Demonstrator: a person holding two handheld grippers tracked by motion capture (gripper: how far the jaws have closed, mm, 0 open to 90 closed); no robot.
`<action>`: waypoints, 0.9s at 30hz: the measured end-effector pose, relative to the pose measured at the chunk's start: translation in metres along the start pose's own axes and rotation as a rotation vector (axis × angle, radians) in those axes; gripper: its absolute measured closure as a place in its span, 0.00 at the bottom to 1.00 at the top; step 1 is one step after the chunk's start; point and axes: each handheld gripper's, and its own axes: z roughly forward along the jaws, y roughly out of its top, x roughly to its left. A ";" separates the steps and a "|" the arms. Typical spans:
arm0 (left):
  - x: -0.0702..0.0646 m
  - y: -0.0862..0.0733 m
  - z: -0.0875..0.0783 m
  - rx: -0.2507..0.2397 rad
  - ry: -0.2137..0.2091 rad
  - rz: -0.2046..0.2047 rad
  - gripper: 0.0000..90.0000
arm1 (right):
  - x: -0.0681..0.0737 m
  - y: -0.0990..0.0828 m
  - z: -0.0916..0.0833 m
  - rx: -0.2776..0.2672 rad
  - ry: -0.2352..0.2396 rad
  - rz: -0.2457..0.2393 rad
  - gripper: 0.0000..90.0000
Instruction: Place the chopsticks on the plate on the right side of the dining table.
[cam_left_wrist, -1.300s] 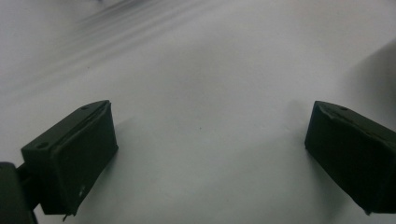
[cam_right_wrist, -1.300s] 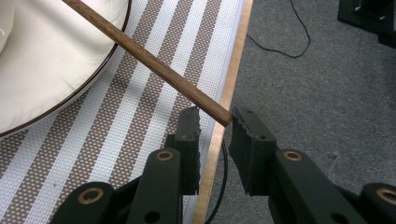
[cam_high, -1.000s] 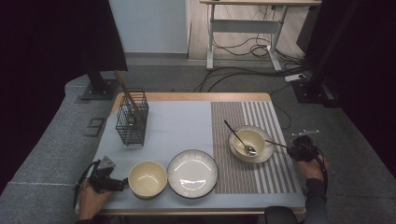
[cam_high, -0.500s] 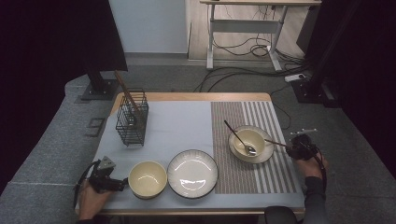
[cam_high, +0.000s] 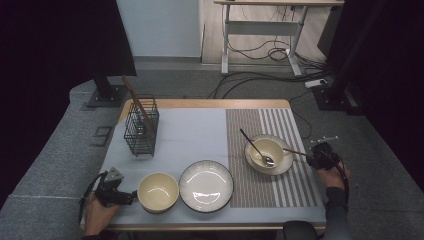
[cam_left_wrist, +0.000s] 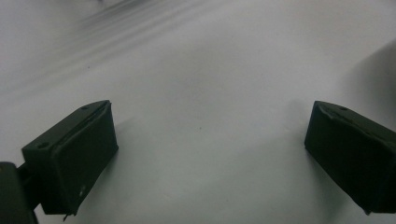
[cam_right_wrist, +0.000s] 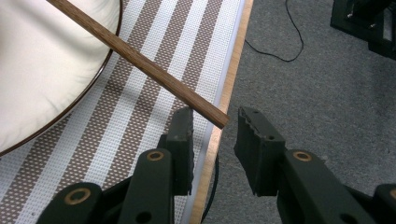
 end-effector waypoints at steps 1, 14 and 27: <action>0.000 0.000 0.000 0.000 0.000 0.000 0.03 | 0.000 0.000 0.001 0.001 -0.001 0.002 0.74; 0.000 0.000 0.000 0.000 0.001 -0.001 0.03 | -0.005 0.003 0.005 0.003 -0.006 0.003 0.74; 0.000 0.000 0.000 0.000 0.001 -0.001 0.03 | -0.008 0.009 0.009 0.003 -0.007 0.007 0.74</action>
